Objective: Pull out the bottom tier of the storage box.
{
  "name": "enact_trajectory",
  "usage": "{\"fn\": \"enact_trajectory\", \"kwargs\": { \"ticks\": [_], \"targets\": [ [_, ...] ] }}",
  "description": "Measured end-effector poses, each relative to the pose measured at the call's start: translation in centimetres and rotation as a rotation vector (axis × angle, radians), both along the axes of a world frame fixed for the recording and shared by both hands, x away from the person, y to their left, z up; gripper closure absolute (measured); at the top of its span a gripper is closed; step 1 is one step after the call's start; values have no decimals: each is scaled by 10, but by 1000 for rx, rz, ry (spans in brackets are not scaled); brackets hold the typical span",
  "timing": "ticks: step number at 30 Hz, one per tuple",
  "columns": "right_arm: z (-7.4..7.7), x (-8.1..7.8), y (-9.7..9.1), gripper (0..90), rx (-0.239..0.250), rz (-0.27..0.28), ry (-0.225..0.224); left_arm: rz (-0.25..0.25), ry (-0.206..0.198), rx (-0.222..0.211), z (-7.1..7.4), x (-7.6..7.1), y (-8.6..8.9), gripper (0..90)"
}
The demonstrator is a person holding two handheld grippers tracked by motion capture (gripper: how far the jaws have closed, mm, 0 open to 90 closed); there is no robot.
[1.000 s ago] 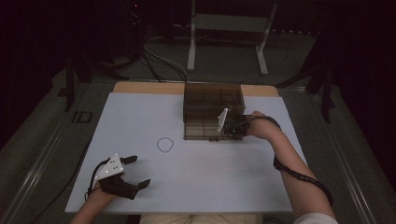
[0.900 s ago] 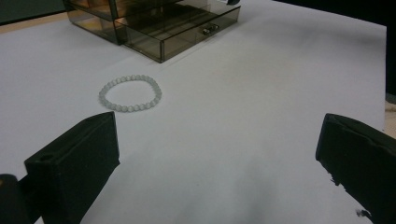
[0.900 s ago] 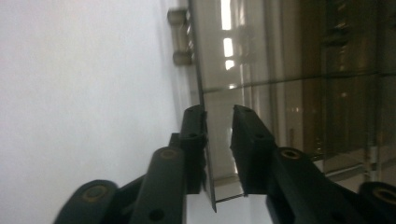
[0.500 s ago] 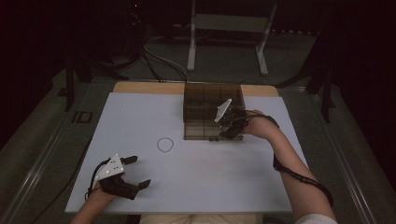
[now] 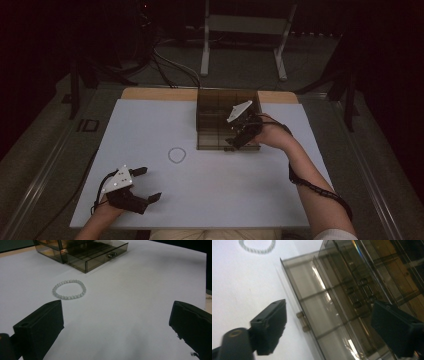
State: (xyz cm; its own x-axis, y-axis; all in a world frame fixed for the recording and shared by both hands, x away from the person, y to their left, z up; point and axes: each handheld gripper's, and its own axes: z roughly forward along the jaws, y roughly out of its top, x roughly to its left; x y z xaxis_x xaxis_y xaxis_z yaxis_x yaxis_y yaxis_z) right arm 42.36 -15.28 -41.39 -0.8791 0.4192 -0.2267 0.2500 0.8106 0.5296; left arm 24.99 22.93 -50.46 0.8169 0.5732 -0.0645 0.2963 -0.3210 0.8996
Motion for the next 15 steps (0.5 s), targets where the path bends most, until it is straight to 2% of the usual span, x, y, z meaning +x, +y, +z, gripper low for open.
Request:
{"fn": "enact_trajectory", "kwargs": {
  "ticks": [2,5,8,10,15],
  "targets": [
    [1,-1,2,54,21,-5,18,1,-1,1,0,0,0,8],
    [2,-1,5,19,43,1,33,0,0,1,0,0,0,9],
    [2,-2,8,16,54,5,37,-1,0,0,0,0,0,8],
    [-1,-4,15,12,60,7,22,-2,-1,-1,0,0,0,9],
    [-7,-8,30,0,84,26,28,-5,-2,-2,0,0,-1,9]
  ]
}}
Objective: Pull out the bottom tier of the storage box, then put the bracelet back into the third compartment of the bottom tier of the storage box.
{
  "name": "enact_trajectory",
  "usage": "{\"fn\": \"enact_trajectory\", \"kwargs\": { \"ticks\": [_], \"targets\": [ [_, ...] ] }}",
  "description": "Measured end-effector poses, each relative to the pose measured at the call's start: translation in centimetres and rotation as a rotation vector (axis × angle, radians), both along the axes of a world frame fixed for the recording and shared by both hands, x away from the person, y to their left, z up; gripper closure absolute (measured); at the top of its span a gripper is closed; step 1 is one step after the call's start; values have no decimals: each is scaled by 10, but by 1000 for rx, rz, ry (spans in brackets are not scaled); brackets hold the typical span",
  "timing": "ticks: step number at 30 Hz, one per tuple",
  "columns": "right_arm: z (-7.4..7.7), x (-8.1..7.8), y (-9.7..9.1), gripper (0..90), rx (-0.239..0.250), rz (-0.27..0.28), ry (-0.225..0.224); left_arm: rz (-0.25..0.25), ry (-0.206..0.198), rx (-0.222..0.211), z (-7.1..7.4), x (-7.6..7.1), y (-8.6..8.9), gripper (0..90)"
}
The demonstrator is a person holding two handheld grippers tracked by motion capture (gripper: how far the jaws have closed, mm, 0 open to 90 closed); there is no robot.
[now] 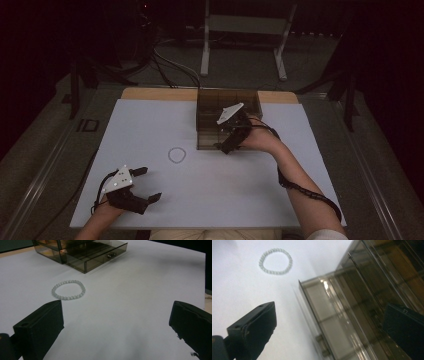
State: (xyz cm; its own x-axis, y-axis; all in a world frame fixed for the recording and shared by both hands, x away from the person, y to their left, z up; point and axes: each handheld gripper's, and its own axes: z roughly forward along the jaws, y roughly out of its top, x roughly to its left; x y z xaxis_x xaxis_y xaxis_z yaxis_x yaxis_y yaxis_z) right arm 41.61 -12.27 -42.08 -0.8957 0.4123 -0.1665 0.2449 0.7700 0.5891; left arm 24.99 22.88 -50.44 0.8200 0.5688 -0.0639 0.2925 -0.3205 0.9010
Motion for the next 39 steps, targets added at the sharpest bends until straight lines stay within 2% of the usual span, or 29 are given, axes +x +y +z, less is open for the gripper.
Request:
{"fn": "enact_trajectory", "kwargs": {
  "ticks": [7,21,24,29,39],
  "targets": [
    [-2,-3,17,0,29,26,-9,-2,0,-4,0,0,1,9],
    [-4,-3,37,0,101,37,13,-5,1,-5,0,0,1,9],
    [-6,-5,45,0,87,50,13,-3,2,-3,0,0,1,9],
    [-8,-6,52,0,91,64,18,-3,2,-4,0,-1,1,8],
    [-18,-10,69,0,139,73,33,-3,-2,-5,0,-1,1,9]
  ]
}}
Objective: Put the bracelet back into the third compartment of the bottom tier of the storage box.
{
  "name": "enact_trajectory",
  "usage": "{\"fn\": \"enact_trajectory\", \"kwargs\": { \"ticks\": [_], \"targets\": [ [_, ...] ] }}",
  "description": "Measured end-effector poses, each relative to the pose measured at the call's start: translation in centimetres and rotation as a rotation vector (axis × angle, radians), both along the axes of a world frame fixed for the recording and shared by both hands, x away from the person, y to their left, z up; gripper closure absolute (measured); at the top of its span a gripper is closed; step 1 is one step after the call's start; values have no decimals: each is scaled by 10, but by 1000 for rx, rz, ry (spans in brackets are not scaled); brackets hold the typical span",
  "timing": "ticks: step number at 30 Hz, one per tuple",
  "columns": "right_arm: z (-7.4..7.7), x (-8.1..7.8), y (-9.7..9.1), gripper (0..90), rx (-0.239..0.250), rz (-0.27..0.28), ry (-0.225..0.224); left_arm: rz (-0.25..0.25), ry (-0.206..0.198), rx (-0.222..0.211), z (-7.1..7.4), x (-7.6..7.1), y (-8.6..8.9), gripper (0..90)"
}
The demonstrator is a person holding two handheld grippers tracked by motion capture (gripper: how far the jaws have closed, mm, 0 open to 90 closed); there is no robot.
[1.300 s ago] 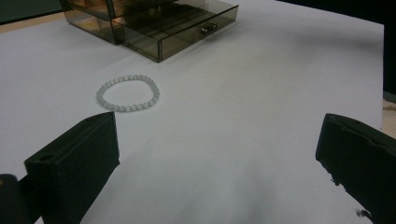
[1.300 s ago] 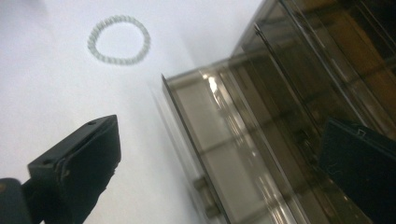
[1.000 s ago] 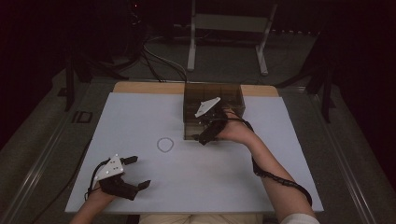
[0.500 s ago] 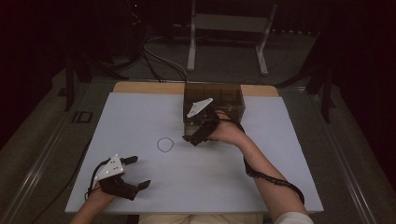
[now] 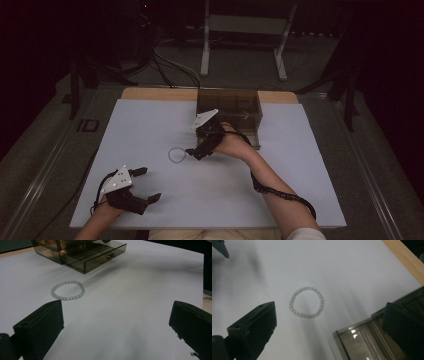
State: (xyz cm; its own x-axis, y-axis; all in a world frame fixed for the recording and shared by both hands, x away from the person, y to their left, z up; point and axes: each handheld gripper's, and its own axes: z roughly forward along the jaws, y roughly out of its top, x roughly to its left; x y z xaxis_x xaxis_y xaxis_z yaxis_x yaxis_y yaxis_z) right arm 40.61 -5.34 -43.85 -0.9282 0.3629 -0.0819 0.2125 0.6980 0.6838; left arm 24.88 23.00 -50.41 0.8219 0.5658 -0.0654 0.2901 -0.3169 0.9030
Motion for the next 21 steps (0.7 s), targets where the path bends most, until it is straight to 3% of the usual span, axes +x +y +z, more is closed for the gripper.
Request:
{"fn": "enact_trajectory", "kwargs": {
  "ticks": [6,21],
  "targets": [
    [-7,0,13,0,3,1,-12,-1,-2,2,0,0,1,8],
    [-25,-6,45,0,10,-28,21,2,-4,-4,1,-2,1,9]
  ]
}}
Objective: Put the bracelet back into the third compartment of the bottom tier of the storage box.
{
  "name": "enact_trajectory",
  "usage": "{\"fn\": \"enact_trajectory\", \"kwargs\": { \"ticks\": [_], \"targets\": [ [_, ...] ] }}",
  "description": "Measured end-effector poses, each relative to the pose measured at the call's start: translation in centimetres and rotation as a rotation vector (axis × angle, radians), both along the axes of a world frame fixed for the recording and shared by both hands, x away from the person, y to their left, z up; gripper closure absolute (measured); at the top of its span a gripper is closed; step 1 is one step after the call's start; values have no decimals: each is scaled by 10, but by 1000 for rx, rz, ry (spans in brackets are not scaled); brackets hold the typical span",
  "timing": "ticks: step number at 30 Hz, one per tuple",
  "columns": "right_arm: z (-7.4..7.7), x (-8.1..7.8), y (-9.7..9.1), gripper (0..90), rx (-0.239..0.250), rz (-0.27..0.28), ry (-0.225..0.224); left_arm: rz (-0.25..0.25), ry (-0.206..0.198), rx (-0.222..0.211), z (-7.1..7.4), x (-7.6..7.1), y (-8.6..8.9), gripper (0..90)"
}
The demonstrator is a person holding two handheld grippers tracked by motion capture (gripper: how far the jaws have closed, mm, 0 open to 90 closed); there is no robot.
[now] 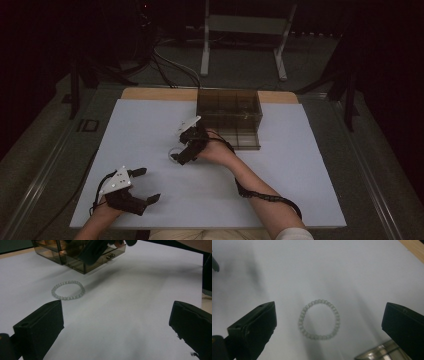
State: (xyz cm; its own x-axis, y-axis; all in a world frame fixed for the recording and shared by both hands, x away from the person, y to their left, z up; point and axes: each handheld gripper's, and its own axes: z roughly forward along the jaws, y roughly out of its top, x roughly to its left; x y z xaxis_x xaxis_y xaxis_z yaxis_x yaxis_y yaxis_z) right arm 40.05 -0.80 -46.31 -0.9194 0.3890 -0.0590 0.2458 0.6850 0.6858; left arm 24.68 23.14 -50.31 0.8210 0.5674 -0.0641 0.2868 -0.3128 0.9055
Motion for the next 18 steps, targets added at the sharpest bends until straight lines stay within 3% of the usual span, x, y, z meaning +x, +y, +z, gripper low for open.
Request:
{"fn": "enact_trajectory", "kwargs": {
  "ticks": [5,8,13,18],
  "targets": [
    [-5,-3,8,0,11,0,18,-2,0,2,0,0,0,8],
    [-11,-6,18,85,-16,-12,24,-2,5,4,-1,1,-1,9],
    [-19,-8,25,86,-6,-13,48,-4,1,5,0,0,-2,8],
    [-27,-9,30,175,5,-30,68,-3,1,2,0,0,-1,9]
  ]
}}
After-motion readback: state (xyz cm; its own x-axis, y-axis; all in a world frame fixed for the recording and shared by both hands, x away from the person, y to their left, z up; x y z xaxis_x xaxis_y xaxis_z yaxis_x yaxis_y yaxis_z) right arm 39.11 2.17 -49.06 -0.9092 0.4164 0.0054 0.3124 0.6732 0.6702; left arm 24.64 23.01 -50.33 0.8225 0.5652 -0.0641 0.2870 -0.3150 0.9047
